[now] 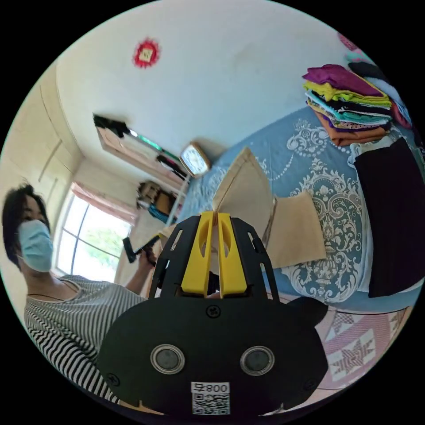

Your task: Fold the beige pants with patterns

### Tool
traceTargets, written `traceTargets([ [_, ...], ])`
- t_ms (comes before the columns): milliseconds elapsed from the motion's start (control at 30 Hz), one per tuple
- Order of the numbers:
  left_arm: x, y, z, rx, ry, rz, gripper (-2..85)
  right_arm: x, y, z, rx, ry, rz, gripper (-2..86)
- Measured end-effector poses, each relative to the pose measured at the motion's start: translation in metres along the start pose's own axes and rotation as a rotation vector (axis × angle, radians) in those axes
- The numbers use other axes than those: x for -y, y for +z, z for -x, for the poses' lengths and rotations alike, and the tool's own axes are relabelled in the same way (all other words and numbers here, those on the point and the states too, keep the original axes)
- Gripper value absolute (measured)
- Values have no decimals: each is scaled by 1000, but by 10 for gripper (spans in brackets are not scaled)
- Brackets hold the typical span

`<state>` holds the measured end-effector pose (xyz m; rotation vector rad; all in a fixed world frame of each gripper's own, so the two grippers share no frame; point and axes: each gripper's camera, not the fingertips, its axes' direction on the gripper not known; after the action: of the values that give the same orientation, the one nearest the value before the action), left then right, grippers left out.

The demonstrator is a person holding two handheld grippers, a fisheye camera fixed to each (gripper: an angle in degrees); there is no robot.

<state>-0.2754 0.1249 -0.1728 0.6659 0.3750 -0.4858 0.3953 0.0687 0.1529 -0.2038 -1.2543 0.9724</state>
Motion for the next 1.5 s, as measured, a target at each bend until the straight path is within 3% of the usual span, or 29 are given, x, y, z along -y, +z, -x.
traceTargets([
  [167,49,-15,47,-25,1,-55,13,24,-46,-20,174,46,-225,15],
  [233,94,8,79,-15,-26,24,16,48,-50,-29,162,72,-270,17],
  [367,151,72,135,17,-129,207,26,150,-34,-71,76,215,-298,24],
  [433,157,100,172,-1,-242,297,35,184,-21,-86,-64,325,-306,30],
  [500,144,101,193,7,-287,268,43,201,-5,-95,-181,369,-291,38],
  [633,82,88,245,-72,-349,301,71,199,54,-112,-303,293,-120,64],
  [833,-23,65,289,-181,-505,474,117,106,166,-103,-524,11,350,81],
  [1000,-49,68,308,-288,-576,533,126,38,241,-84,-701,-153,560,105],
  [1067,-49,62,316,-231,-580,510,121,25,261,-85,-698,-153,626,109],
  [1167,-46,56,336,-223,-580,528,97,9,283,-89,-736,-142,665,109],
  [1233,-44,57,351,-349,-598,533,53,5,292,-87,-774,-154,663,108],
  [1500,-32,31,394,-394,-597,458,39,0,312,-62,-817,-206,691,76],
])
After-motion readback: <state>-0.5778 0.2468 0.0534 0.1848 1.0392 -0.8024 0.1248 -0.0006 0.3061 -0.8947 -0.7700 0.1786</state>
